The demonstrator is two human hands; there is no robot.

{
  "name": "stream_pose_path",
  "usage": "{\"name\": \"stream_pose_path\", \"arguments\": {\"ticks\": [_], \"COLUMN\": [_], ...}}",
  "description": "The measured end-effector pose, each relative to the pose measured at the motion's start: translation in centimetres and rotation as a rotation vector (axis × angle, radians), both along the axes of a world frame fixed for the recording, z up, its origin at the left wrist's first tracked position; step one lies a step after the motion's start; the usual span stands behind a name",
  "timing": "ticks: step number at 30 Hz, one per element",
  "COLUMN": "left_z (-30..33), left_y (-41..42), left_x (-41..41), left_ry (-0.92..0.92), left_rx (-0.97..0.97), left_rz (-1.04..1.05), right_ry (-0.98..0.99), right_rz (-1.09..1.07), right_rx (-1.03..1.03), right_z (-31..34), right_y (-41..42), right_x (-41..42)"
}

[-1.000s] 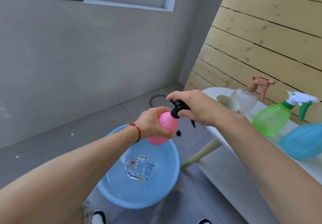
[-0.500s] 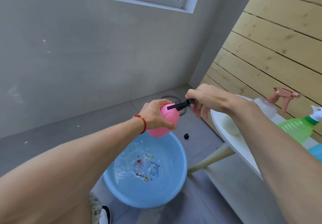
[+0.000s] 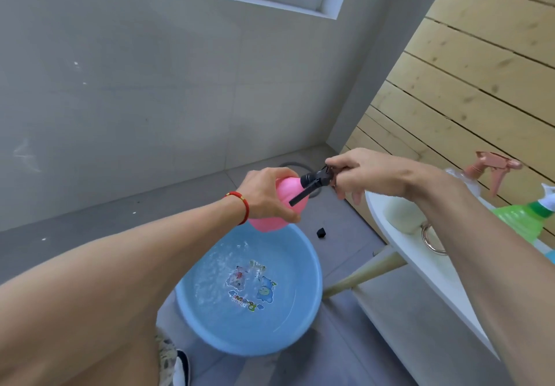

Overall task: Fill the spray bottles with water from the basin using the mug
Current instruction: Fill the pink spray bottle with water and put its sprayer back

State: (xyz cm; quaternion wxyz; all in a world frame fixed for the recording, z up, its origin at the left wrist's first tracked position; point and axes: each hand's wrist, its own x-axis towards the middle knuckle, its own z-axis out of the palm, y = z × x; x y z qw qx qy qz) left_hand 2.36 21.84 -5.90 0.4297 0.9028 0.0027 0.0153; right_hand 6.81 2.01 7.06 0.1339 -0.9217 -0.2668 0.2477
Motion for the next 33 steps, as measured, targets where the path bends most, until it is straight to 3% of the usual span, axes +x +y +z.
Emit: {"name": "stream_pose_path", "arguments": {"ticks": [4,9,15,26,33], "left_z": [-0.2,-0.3,-0.5,-0.7,-0.7], "left_y": [0.1,-0.1,-0.1,1.4,1.8], "left_x": [-0.1,0.0,0.2,0.3,0.1], "left_ry": [-0.01,-0.097,-0.141,0.049,0.071], "left_rx": [-0.01,-0.005,-0.016,-0.212,-0.205], "left_rz": [-0.005,0.002,-0.006,-0.155,-0.22], "right_ry": [-0.177,-0.313,-0.314,-0.354,-0.286], "right_rz": [0.104,-0.031,-0.166,0.228,0.156], "right_rx": [-0.056,-0.063,-0.041,0.024,0.061], "right_z": [0.3,0.1,0.1,0.7,1.0], "right_y": [0.5,1.3,2.5,2.4,3.0], "right_x": [-0.4,0.0,-0.3,0.4,0.0]}}
